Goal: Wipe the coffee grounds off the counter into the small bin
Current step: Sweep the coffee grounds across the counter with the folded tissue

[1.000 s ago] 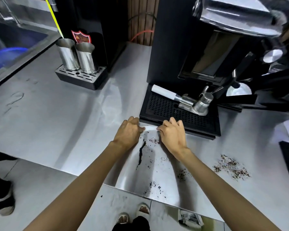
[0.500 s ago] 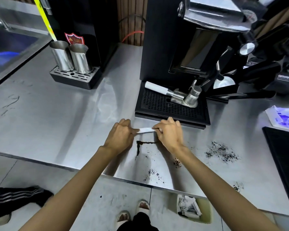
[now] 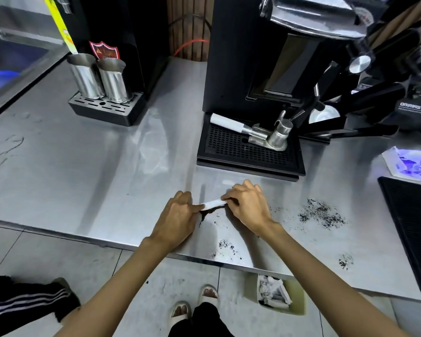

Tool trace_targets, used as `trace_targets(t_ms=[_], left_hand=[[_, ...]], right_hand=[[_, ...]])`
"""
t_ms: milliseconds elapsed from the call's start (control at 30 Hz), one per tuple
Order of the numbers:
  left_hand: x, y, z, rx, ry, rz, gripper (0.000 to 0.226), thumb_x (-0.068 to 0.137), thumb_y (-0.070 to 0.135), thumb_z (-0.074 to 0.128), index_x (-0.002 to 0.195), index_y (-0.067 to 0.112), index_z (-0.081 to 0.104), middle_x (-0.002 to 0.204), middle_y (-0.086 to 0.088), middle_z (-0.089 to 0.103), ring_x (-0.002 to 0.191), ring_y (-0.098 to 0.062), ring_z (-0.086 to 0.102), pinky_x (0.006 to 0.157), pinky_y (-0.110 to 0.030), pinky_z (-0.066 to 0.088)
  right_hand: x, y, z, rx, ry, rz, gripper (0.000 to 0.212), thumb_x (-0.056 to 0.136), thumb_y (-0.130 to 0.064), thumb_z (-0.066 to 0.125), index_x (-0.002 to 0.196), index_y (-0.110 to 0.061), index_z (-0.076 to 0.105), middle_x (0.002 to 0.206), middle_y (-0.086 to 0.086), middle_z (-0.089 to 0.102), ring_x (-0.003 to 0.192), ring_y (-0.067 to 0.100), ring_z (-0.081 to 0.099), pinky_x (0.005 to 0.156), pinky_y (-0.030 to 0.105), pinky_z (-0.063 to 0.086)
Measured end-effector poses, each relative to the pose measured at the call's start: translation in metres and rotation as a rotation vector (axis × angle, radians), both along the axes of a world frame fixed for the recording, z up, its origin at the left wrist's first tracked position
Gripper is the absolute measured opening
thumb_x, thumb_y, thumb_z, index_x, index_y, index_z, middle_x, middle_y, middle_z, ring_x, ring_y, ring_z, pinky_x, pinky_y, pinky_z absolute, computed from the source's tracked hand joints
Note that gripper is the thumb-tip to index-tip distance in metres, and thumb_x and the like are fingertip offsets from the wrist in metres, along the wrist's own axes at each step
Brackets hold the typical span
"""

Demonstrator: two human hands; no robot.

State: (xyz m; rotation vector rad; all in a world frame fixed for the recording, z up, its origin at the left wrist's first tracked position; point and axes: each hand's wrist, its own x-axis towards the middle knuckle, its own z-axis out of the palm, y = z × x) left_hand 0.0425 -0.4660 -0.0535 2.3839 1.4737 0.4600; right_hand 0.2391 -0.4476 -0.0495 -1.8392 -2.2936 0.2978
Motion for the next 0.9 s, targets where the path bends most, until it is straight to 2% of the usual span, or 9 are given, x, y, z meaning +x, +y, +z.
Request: trace_targets(t_ms=[200, 267, 333, 400, 500, 600, 700, 800, 900], left_hand=[[-0.024, 0.001, -0.009, 0.027, 0.020, 0.191, 0.020, 0.072, 0.003, 0.075, 0.091, 0.008, 0.077, 0.067, -0.014, 0.058, 0.064, -0.034, 0.058, 0.055, -0.035, 0.053], [-0.032, -0.008, -0.014, 0.043, 0.068, 0.223, 0.018, 0.079, 0.006, 0.061, 0.087, 0.008, 0.077, 0.064, -0.015, 0.058, 0.059, -0.035, 0.058, 0.049, -0.035, 0.054], [-0.036, -0.018, -0.019, 0.084, 0.072, 0.224, 0.038, 0.080, 0.015, 0.039, 0.084, 0.006, 0.076, 0.062, -0.014, 0.056, 0.055, -0.034, 0.057, 0.044, -0.033, 0.053], [-0.031, -0.030, -0.016, 0.120, 0.082, 0.230, 0.043, 0.078, 0.018, 0.033, 0.080, 0.006, 0.075, 0.060, -0.012, 0.055, 0.052, -0.032, 0.056, 0.041, -0.029, 0.050], [-0.011, -0.044, -0.010, 0.148, 0.126, 0.252, 0.031, 0.078, 0.010, 0.042, 0.073, 0.008, 0.072, 0.058, -0.009, 0.053, 0.049, -0.028, 0.053, 0.039, -0.028, 0.043], [0.014, -0.056, -0.010, 0.120, 0.155, 0.265, 0.016, 0.071, 0.002, 0.060, 0.077, 0.010, 0.073, 0.059, -0.006, 0.052, 0.050, -0.024, 0.051, 0.041, -0.028, 0.040], [0.044, -0.064, -0.011, 0.068, 0.154, 0.281, 0.030, 0.053, 0.001, 0.083, 0.080, 0.011, 0.074, 0.062, -0.005, 0.055, 0.052, -0.023, 0.053, 0.042, -0.028, 0.040], [0.067, -0.067, -0.005, 0.042, 0.147, 0.315, 0.035, 0.048, 0.003, 0.085, 0.081, 0.013, 0.075, 0.062, -0.004, 0.057, 0.053, -0.023, 0.056, 0.043, -0.026, 0.042], [0.069, -0.072, -0.002, 0.036, 0.078, 0.408, 0.029, 0.056, 0.001, 0.084, 0.080, 0.015, 0.077, 0.060, -0.004, 0.055, 0.054, -0.025, 0.055, 0.045, -0.028, 0.042]], right_hand=[[-0.041, 0.031, 0.009, -0.022, 0.040, 0.065, 0.022, 0.091, -0.020, 0.054, 0.104, -0.023, 0.072, 0.105, -0.006, 0.069, 0.105, 0.019, 0.046, 0.085, 0.029, 0.031], [-0.054, 0.037, 0.008, -0.047, 0.019, 0.141, 0.023, 0.092, -0.019, 0.052, 0.104, -0.022, 0.071, 0.106, -0.005, 0.069, 0.107, 0.019, 0.046, 0.085, 0.026, 0.026], [-0.061, 0.040, 0.007, -0.056, 0.012, 0.213, 0.024, 0.092, -0.017, 0.051, 0.105, -0.021, 0.071, 0.106, -0.004, 0.069, 0.108, 0.019, 0.046, 0.083, 0.024, 0.024], [-0.059, 0.039, 0.006, -0.056, 0.025, 0.267, 0.024, 0.091, -0.017, 0.052, 0.104, -0.020, 0.072, 0.105, -0.004, 0.070, 0.106, 0.019, 0.047, 0.087, 0.025, 0.030], [-0.046, 0.035, 0.004, -0.057, 0.014, 0.347, 0.023, 0.090, -0.016, 0.053, 0.104, -0.019, 0.071, 0.104, -0.004, 0.069, 0.104, 0.020, 0.048, 0.089, 0.026, 0.033], [-0.024, 0.033, 0.004, -0.056, 0.002, 0.397, 0.021, 0.090, -0.016, 0.054, 0.103, -0.017, 0.071, 0.104, -0.004, 0.069, 0.102, 0.019, 0.048, 0.088, 0.028, 0.036], [0.002, 0.033, 0.003, -0.074, -0.025, 0.447, 0.020, 0.091, -0.018, 0.055, 0.103, -0.018, 0.071, 0.104, -0.006, 0.069, 0.100, 0.018, 0.048, 0.083, 0.025, 0.034], [0.023, 0.035, 0.003, -0.081, -0.024, 0.485, 0.019, 0.090, -0.019, 0.057, 0.102, -0.021, 0.071, 0.103, -0.008, 0.069, 0.100, 0.018, 0.049, 0.087, 0.029, 0.041], [0.025, 0.038, 0.008, -0.086, 0.016, 0.507, 0.017, 0.088, -0.019, 0.059, 0.098, -0.019, 0.073, 0.100, -0.005, 0.070, 0.100, 0.019, 0.050, 0.091, 0.030, 0.036]])
